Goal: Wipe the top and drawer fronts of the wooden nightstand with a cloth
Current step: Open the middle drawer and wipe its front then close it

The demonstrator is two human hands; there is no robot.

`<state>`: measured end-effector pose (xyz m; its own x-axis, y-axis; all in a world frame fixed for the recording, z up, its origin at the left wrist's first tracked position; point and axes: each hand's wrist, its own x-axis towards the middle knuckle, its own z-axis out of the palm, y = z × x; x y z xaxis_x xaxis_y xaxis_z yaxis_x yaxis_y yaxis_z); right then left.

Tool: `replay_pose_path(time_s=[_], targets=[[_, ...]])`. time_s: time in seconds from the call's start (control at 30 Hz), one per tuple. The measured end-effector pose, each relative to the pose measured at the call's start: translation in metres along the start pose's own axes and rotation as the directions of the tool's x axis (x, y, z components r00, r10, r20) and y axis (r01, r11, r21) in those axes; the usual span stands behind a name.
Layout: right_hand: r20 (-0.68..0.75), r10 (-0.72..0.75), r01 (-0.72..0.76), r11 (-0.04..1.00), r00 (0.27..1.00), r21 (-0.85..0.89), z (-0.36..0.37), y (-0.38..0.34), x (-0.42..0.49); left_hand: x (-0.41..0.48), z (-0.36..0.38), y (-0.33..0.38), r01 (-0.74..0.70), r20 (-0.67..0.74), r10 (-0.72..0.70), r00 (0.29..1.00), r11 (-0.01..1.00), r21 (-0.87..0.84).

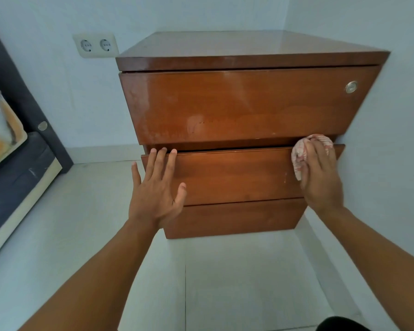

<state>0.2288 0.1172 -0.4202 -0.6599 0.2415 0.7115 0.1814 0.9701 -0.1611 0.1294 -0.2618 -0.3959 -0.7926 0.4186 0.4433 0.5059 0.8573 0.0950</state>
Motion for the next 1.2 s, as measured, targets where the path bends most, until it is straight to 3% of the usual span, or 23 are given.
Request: replay_pose_path(time_s=[0.13,0.27,0.37,0.5,0.57,0.63,0.77,1.07,1.2], targets=[[-0.054,0.112,-0.106,0.989,0.992,0.102,-0.006,0.025,0.004,0.001,0.001,0.003,0.011,-0.01,-0.011,1.0,1.0,0.006],[-0.237,0.299,-0.214,0.92,0.924,0.327,-0.003,-0.001,-0.004,0.002,0.007,0.004,0.025,-0.05,-0.026,0.998,1.0,-0.013],[-0.336,0.152,-0.017,0.928,0.93,0.373,0.011,-0.079,-0.026,0.002,0.011,0.008,0.056,-0.095,-0.06,0.994,0.998,-0.04],[-0.184,-0.211,0.266,0.893,0.96,0.364,0.064,-0.187,-0.05,0.002,0.017,0.008,0.05,-0.173,-0.062,0.983,0.996,-0.074],[-0.085,-0.304,0.316,0.906,0.949,0.282,0.099,-0.219,-0.052,0.003,0.02,0.006,0.04,-0.215,-0.054,0.975,0.997,-0.07],[-0.006,-0.241,0.236,0.947,0.971,0.218,0.121,-0.234,-0.05,0.005,0.025,0.003,0.039,-0.24,-0.051,0.969,0.998,-0.054],[0.025,-0.279,0.274,0.953,0.96,0.133,0.139,-0.216,-0.048,0.008,0.035,0.004,0.052,-0.281,-0.066,0.958,0.997,-0.057],[-0.038,-0.164,0.167,0.978,0.986,0.121,0.133,-0.099,-0.052,0.009,0.034,0.006,0.064,-0.27,-0.076,0.96,0.997,-0.053],[-0.014,-0.027,0.028,0.998,1.0,0.057,0.118,-0.045,-0.056,0.009,0.036,0.01,0.076,-0.268,-0.089,0.959,0.995,-0.058]])
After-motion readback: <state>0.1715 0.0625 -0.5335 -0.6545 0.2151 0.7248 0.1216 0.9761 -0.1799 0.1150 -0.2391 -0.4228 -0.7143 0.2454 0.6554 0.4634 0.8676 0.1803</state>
